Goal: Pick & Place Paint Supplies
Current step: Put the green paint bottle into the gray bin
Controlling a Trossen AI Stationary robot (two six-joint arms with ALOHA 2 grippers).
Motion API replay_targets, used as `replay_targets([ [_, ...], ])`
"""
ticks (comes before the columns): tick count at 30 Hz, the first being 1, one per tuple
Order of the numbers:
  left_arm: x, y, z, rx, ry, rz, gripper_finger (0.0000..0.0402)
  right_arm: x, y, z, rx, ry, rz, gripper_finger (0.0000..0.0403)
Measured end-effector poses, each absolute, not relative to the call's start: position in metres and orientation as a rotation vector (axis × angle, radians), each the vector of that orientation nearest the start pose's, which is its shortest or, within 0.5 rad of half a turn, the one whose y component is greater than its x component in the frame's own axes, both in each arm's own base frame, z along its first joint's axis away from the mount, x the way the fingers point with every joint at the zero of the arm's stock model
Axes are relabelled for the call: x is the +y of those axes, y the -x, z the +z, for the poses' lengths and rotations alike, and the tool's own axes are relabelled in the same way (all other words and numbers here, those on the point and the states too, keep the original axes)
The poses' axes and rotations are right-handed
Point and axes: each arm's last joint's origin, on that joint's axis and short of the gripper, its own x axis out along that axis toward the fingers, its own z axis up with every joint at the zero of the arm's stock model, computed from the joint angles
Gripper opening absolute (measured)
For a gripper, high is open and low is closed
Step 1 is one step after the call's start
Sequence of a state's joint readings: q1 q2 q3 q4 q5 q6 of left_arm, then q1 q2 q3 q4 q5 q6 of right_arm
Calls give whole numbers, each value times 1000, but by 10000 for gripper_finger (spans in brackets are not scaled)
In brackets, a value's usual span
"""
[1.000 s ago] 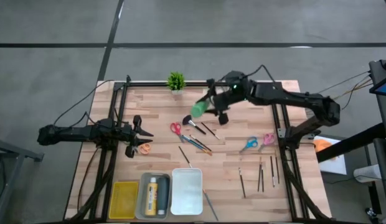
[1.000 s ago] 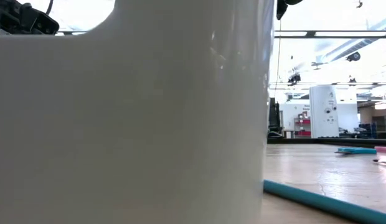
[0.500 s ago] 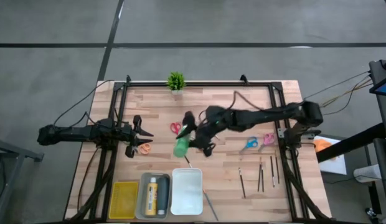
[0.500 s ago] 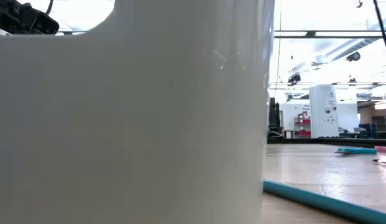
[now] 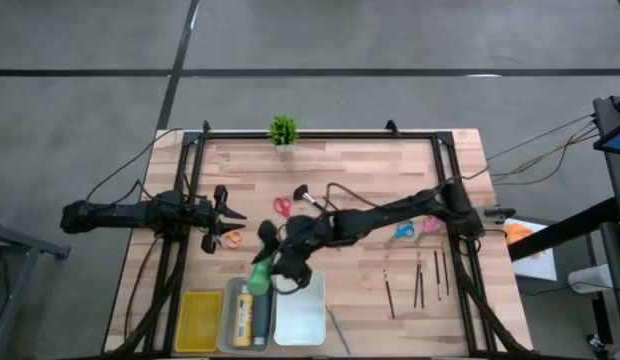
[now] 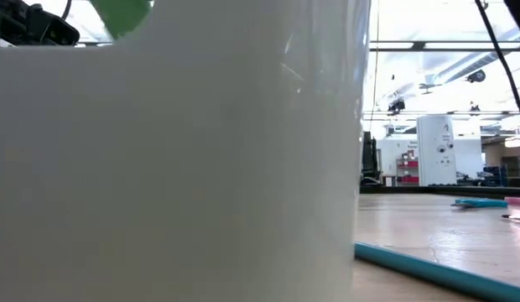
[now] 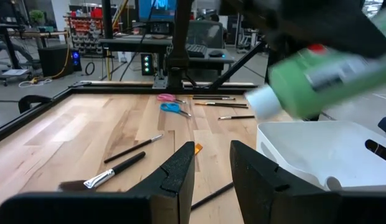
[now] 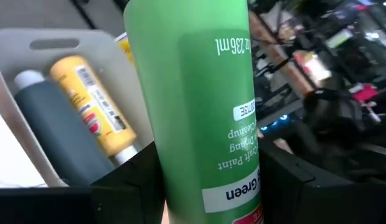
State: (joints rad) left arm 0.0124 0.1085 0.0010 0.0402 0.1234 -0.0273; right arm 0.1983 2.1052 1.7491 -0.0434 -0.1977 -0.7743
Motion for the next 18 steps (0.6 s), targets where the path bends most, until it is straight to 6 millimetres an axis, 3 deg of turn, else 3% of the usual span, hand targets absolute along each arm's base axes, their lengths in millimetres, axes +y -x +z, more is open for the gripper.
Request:
replay_targets([
  [11, -2, -104, 159, 68, 32, -110, 104, 147, -528, 233, 317, 790, 633, 182],
  [18, -2, -104, 159, 68, 32, -110, 104, 172, -541, 220, 304, 809, 679, 182],
])
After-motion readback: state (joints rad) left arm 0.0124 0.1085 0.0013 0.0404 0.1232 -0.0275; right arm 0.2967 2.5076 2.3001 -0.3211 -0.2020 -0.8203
